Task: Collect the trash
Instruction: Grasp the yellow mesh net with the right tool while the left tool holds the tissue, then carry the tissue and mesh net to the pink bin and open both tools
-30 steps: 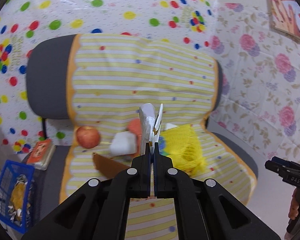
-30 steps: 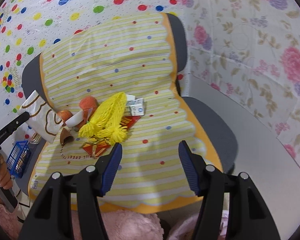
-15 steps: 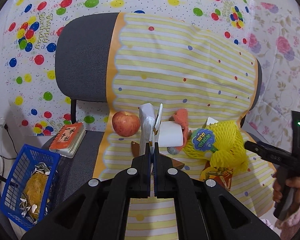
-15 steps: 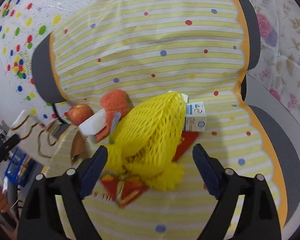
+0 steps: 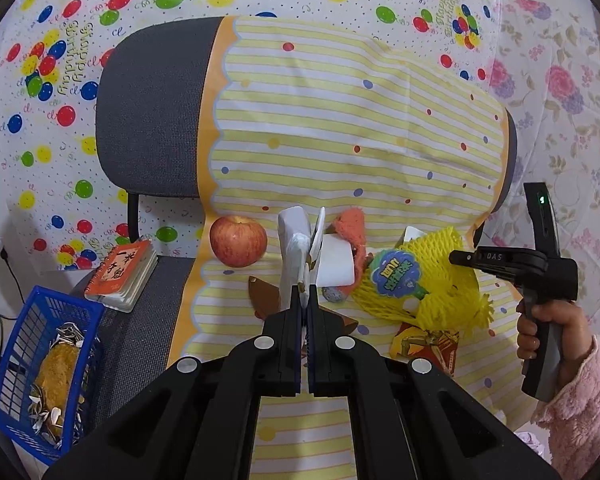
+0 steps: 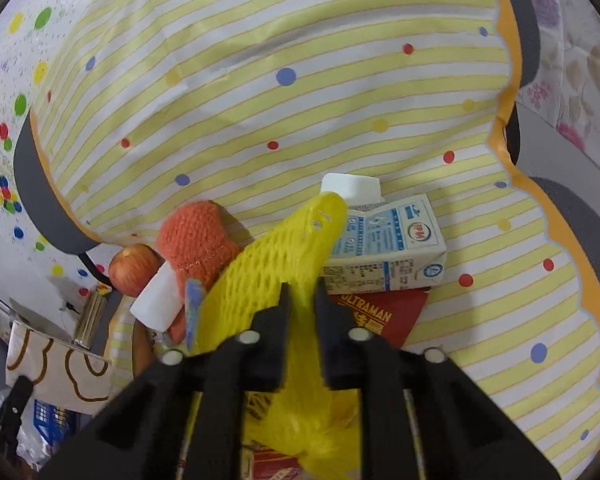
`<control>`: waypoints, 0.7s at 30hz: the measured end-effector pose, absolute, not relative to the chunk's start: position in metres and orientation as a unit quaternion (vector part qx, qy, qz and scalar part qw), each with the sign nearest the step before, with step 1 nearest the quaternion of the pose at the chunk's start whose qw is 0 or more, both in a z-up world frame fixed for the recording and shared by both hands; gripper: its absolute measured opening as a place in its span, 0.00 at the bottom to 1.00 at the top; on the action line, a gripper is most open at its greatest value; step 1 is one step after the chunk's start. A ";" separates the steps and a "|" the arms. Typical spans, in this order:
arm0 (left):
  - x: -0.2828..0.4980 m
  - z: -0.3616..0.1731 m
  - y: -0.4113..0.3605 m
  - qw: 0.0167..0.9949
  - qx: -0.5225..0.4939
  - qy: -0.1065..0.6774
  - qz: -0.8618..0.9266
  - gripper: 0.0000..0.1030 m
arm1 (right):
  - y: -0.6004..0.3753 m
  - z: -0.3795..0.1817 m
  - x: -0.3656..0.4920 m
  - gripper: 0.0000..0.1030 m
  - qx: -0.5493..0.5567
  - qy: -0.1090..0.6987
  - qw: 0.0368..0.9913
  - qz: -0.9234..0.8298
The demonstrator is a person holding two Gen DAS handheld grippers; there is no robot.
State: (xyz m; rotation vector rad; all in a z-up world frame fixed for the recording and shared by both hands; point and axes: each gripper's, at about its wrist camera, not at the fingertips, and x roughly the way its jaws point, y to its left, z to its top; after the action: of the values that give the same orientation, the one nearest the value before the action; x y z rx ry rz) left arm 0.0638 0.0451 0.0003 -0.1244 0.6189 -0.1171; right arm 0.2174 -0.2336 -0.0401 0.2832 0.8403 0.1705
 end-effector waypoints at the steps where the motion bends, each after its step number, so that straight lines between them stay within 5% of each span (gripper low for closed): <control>1: 0.060 0.003 0.046 0.950 -0.060 0.301 -0.057 0.02 | -0.230 -0.030 0.209 0.09 0.127 0.391 0.907 0.088; 10: 0.033 0.020 0.040 0.955 -0.059 0.281 -0.074 0.02 | -0.238 0.070 0.115 0.08 0.068 0.251 0.962 0.087; 21: -0.003 0.026 -0.018 0.950 -0.040 0.264 -0.164 0.02 | -0.263 0.054 0.021 0.08 0.054 0.260 0.963 0.052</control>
State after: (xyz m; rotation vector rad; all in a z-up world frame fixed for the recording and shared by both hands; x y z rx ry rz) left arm -0.0035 -0.0179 0.0262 -0.0816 0.5374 -0.3337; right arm 0.0215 -0.2629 0.0536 0.1085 0.5269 0.1048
